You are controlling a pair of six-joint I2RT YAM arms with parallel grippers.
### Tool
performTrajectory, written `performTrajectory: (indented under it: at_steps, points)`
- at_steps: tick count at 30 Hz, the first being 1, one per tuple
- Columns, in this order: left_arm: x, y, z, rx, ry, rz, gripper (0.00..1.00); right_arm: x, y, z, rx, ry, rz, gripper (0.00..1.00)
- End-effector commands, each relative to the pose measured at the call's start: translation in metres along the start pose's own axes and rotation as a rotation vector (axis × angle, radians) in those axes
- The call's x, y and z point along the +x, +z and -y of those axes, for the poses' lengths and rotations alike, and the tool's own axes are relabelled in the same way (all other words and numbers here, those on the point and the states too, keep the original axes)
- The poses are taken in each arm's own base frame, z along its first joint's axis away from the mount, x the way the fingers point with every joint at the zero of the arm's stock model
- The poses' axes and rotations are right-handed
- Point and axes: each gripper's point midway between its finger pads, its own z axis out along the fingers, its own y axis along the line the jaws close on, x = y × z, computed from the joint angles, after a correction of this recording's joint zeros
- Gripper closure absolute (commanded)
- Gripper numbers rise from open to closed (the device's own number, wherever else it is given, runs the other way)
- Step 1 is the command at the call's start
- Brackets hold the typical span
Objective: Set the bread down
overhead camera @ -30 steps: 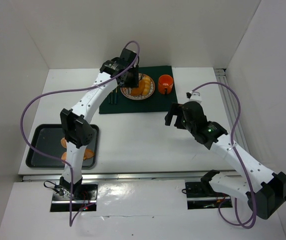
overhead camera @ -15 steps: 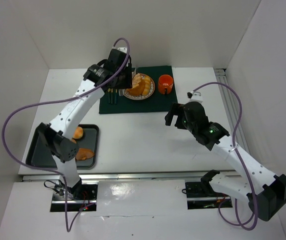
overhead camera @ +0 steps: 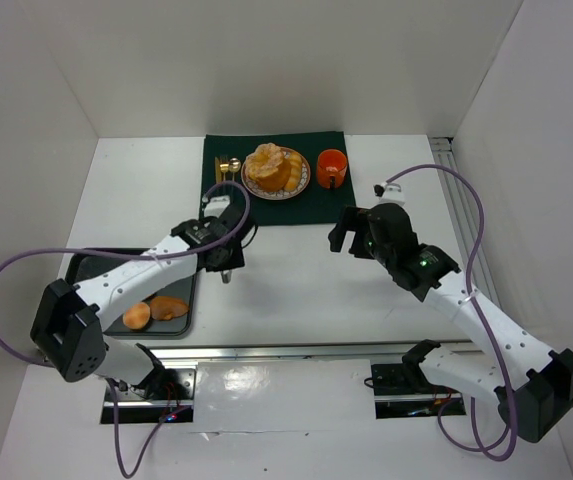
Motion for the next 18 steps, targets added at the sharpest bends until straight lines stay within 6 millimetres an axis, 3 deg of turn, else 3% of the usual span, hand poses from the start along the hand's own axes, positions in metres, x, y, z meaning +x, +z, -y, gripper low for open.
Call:
performTrajectory:
  at_steps: [1, 7, 9, 11, 12, 15, 18]
  points:
    - [-0.006, -0.001, 0.013, 0.084, -0.195, 0.083, 0.48, -0.014, -0.008, -0.009, -0.035, 0.012, 0.054, 0.00]
    - [0.048, 0.016, 0.024, 0.093, -0.221, -0.042, 0.46, -0.009, -0.009, -0.011, -0.048, 0.017, 0.043, 0.00]
    - [0.068, 0.027, 0.027, 0.083, -0.198, -0.116, 0.35, -0.003, -0.006, -0.014, -0.060, 0.010, 0.027, 0.00]
    - [0.080, 0.033, 0.032, 0.087, -0.187, -0.171, 0.34, 0.002, -0.004, -0.014, -0.058, 0.004, -0.003, 0.00]
    - [0.087, 0.039, 0.031, 0.071, -0.177, -0.195, 0.23, 0.003, 0.001, -0.015, -0.047, -0.010, -0.020, 0.00]
    - [0.084, 0.038, 0.037, 0.076, -0.168, -0.203, 0.04, 0.008, 0.005, -0.009, 0.003, -0.016, -0.062, 0.00]
    - [0.075, 0.031, 0.041, 0.087, -0.150, -0.196, 0.00, 0.007, 0.010, -0.002, 0.063, -0.006, -0.070, 0.00]
